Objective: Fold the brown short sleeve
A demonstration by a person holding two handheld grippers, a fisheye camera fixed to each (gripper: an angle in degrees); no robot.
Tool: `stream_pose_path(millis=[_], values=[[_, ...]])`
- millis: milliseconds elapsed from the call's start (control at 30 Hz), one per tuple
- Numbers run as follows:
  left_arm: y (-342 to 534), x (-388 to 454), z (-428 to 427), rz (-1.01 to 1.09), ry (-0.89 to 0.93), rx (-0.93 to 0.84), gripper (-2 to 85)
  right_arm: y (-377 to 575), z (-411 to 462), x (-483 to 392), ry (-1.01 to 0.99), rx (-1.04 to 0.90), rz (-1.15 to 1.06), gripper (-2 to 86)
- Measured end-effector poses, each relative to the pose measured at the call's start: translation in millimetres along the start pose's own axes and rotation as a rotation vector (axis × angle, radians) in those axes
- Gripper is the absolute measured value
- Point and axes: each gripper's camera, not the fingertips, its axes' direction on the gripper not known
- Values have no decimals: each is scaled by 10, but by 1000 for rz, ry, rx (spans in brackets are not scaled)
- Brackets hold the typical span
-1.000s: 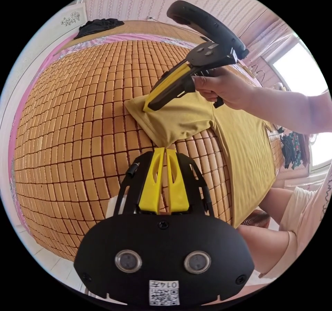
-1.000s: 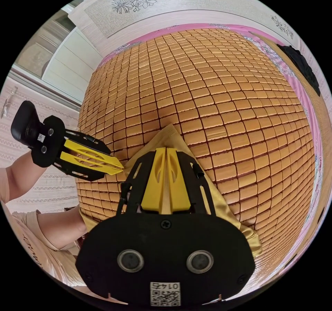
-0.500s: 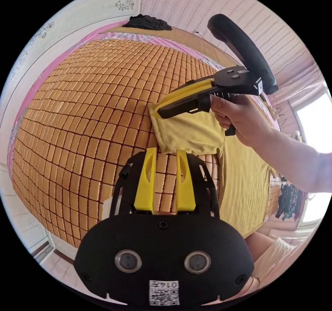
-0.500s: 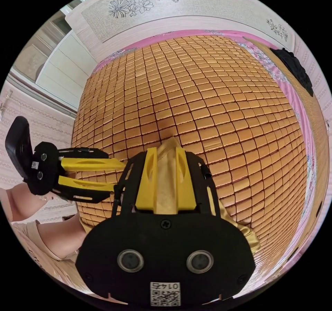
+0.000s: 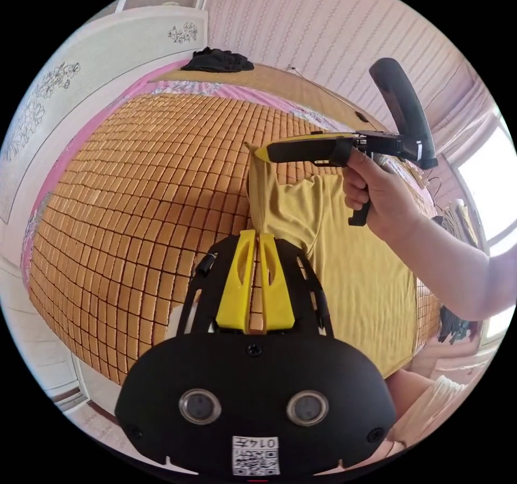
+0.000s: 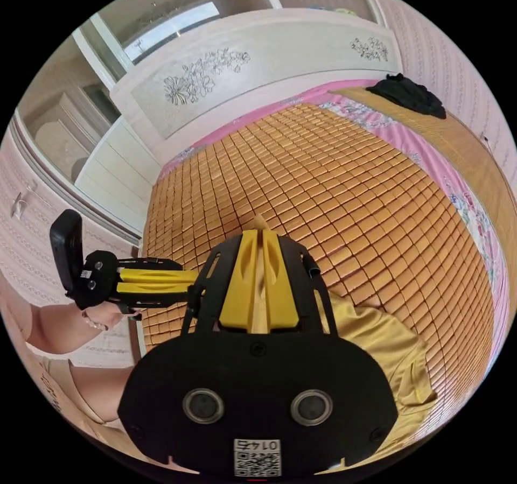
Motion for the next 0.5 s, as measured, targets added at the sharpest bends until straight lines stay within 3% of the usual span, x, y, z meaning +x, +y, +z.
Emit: stream_pose_path(millis=[167, 333, 500], values=[[-42, 911, -207, 313, 216, 111, -7, 1012, -1247, 303, 62, 167, 210, 11], [146, 1597, 391, 365, 407, -130, 22, 2236, -1415, 670, 207, -61, 495, 29], [191, 1901, 667, 384, 333, -244, 38, 2726, -1316, 891, 175, -182, 582, 67]])
